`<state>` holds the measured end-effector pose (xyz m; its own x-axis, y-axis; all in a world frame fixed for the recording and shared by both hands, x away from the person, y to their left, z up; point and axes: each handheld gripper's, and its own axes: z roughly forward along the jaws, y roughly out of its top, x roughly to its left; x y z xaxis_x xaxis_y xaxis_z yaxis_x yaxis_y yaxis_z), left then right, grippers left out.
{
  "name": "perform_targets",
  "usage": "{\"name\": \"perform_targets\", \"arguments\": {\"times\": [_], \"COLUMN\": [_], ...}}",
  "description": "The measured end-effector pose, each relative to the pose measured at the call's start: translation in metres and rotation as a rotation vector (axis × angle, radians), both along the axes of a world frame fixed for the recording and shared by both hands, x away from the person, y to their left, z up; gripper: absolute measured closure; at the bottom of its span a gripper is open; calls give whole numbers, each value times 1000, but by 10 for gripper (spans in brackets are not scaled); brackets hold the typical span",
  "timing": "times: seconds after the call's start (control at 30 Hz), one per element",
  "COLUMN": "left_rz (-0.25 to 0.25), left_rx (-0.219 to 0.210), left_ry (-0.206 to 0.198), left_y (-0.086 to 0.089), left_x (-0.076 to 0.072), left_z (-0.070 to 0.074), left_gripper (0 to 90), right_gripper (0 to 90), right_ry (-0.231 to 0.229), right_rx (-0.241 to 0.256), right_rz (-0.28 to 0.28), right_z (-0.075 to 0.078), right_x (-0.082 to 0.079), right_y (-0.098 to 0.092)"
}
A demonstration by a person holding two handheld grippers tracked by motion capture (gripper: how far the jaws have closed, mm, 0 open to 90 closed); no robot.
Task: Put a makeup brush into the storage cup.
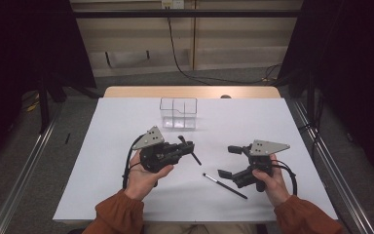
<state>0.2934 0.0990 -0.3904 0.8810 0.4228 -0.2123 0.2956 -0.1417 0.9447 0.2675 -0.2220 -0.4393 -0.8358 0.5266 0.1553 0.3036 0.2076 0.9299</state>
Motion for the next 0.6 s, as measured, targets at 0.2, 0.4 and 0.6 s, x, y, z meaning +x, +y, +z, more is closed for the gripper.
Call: {"name": "perform_targets", "arguments": {"times": [0.2, 0.4, 0.6], "left_rz": [21, 44, 70], "left_rx": [1, -2, 8], "left_ry": [-1, -1, 4], "left_y": [9, 18, 28], "left_x": [1, 3, 5], "left_z": [3, 5, 6], "left_gripper": [839, 839, 839], "right_gripper": [31, 25, 26], "right_ry": [1, -8, -29], "right_rx": [-3, -4, -11], "right_rz": [-17, -62, -134], "right_z": [3, 6, 6], "right_x": [-4, -6, -11], "right_y": [-7, -17, -27]}}
